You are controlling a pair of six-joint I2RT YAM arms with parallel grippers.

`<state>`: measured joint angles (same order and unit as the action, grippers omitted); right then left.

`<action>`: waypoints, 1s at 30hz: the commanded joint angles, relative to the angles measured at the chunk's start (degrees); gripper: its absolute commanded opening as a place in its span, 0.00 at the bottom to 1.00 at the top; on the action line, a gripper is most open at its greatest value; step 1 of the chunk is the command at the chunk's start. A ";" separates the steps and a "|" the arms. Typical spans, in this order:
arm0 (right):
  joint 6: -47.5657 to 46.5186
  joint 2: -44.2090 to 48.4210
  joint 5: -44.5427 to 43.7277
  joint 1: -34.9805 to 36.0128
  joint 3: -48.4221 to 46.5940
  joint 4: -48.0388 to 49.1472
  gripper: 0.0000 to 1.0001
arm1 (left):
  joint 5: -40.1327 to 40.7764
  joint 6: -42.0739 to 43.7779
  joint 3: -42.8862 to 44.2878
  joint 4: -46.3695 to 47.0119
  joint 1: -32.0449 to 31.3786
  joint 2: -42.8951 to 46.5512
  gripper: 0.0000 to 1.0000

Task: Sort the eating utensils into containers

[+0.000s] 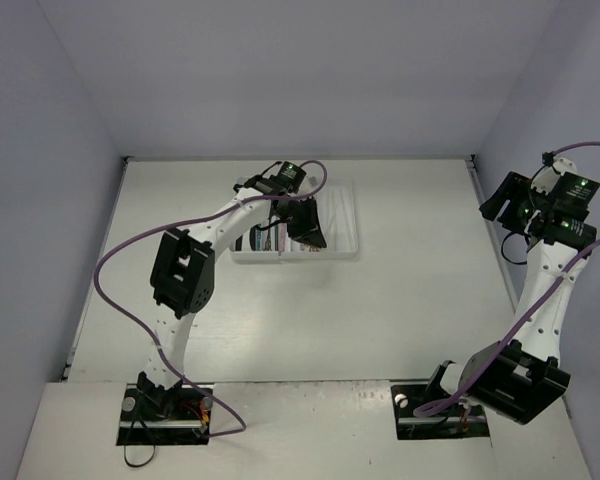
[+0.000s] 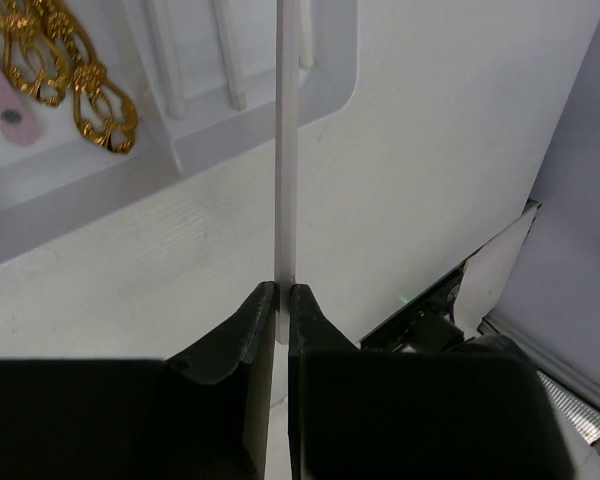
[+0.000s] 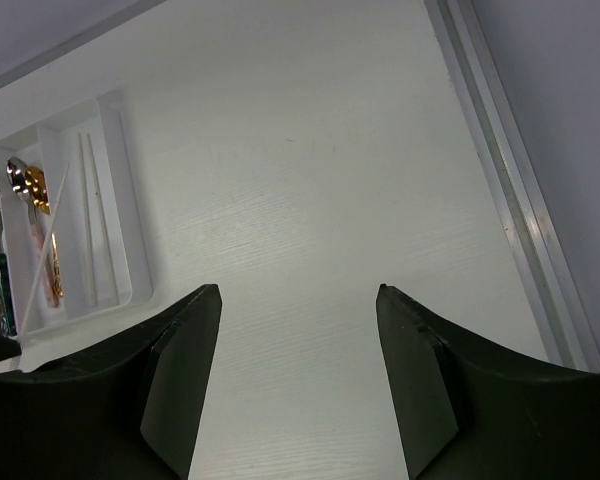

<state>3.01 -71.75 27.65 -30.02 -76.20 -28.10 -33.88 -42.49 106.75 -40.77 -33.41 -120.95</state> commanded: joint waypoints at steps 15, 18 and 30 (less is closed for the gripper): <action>0.77 -0.68 -1.77 1.01 -2.70 2.15 0.61 | 0.37 -11.34 12.27 9.81 1.74 -8.58 0.00; 0.77 -0.67 -2.17 1.02 -2.55 2.08 0.61 | 0.47 -11.77 14.11 11.23 2.23 -10.30 0.03; 0.04 -1.75 -3.51 6.18 -3.42 2.27 0.61 | 0.21 -4.36 17.92 15.41 2.91 -6.46 0.84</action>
<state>3.42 -72.49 25.40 -27.78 -76.28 -28.10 -33.45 -52.53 120.17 -29.50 -30.86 -134.42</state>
